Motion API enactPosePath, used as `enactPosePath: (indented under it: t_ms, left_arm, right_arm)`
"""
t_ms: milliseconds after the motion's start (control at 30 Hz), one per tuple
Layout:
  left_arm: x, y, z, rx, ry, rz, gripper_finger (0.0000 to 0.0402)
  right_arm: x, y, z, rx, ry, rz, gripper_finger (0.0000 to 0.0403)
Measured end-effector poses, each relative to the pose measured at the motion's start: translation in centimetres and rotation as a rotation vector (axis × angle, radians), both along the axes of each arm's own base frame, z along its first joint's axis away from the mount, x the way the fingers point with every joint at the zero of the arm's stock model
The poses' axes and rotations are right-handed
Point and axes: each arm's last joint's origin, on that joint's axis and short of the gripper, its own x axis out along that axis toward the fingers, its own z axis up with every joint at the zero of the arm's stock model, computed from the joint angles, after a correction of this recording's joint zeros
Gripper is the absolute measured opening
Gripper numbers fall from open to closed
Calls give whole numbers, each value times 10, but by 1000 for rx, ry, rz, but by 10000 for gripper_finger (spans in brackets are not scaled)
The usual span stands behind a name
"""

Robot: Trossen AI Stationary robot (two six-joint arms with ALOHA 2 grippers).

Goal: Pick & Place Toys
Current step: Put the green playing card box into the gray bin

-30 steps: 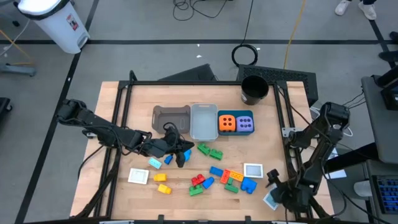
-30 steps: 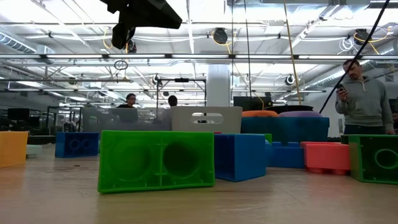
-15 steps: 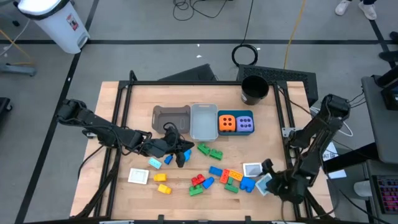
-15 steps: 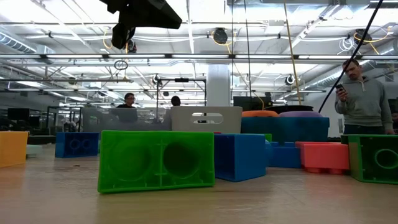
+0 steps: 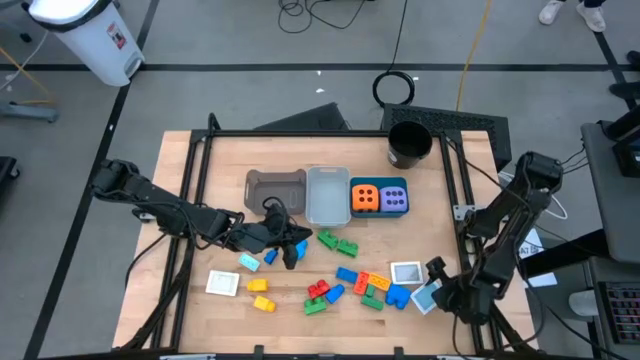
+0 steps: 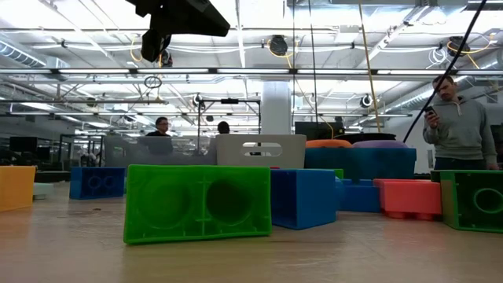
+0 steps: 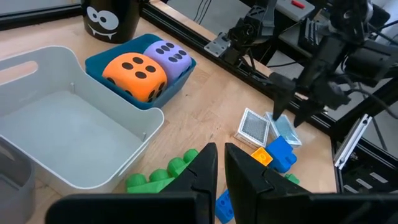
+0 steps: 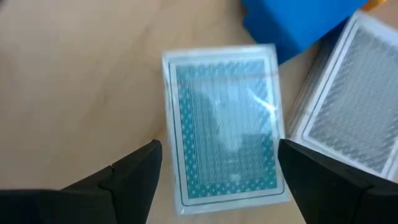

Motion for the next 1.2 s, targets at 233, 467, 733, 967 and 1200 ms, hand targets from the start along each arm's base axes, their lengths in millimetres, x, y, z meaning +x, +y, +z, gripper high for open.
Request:
enactPosePath:
  t_ms: [233, 467, 733, 967, 1200]
  left_arm:
    - [0, 0, 0, 6, 1, -2, 35]
    - [0, 0, 0, 6, 1, -2, 35]
    - [0, 0, 0, 7, 1, -3, 35]
    - [0, 0, 0, 7, 1, -3, 35]
    - [0, 0, 0, 10, 1, -3, 35]
  right_arm:
    - [3, -7, -9, -31, 3, -27, 308]
    - [0, -16, -23, -35, 9, -60, 308]
    - [2, -13, -20, 99, 44, -229, 308]
    - [10, 2, -5, 339, -80, -237, 308]
    - [15, 4, -1, 328, -195, -222, 313]
